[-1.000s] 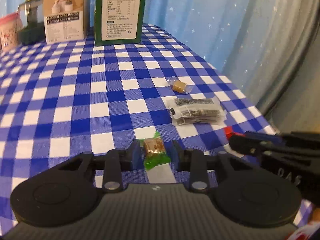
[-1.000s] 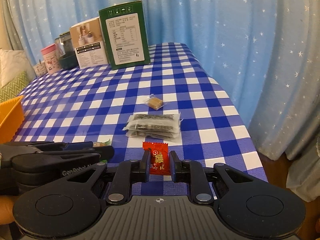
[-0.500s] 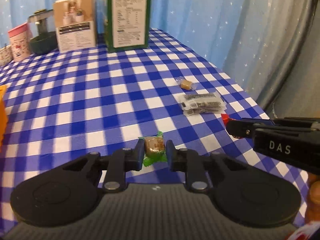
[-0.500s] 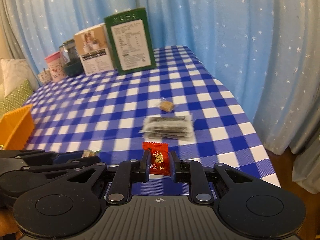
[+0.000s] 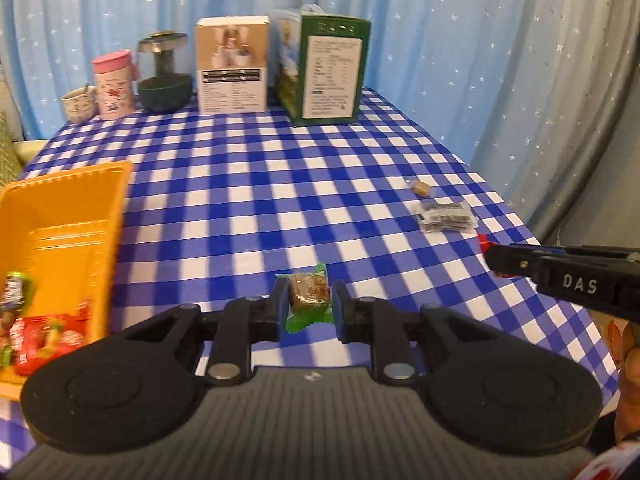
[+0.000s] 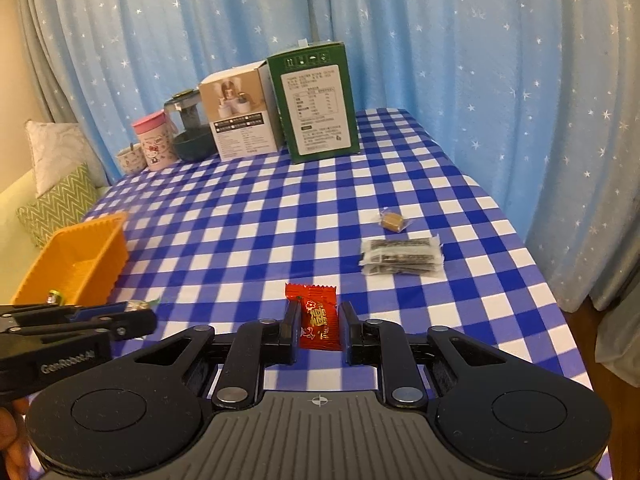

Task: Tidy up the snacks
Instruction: 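Carry the red packet and green-wrapped candy over the orange tray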

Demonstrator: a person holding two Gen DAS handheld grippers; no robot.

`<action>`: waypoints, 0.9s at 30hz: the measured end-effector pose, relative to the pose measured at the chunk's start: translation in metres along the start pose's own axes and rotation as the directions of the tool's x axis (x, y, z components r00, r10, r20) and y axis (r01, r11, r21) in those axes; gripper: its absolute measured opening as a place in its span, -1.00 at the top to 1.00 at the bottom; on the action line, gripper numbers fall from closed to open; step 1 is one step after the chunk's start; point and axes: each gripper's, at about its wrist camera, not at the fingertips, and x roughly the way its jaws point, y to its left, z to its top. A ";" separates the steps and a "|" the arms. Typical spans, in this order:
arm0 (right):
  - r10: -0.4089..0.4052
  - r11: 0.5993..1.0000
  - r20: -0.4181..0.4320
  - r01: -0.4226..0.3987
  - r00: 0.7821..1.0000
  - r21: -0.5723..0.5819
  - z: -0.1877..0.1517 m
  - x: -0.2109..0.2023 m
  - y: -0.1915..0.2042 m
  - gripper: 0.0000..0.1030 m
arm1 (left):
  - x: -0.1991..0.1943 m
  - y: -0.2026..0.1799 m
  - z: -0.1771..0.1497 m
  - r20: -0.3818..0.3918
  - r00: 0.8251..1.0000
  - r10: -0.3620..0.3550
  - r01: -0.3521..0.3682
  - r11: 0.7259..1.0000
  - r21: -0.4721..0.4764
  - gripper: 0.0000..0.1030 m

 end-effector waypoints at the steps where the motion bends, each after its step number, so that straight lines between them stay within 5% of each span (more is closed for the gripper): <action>1: -0.002 1.000 0.000 0.002 1.000 -0.003 0.000 -0.003 0.003 0.62 | -0.006 0.006 0.000 0.002 1.000 0.003 -0.003 1.000 -0.004 0.61; 14: 0.000 0.999 0.041 0.002 0.999 -0.046 0.012 -0.027 0.052 0.62 | -0.067 0.072 0.003 0.064 0.996 0.068 -0.065 0.997 -0.046 0.61; 27: 0.130 0.984 0.028 -0.126 0.991 -0.127 0.018 -0.008 0.129 0.62 | -0.094 0.127 -0.002 0.077 0.989 0.126 -0.120 0.990 -0.079 0.61</action>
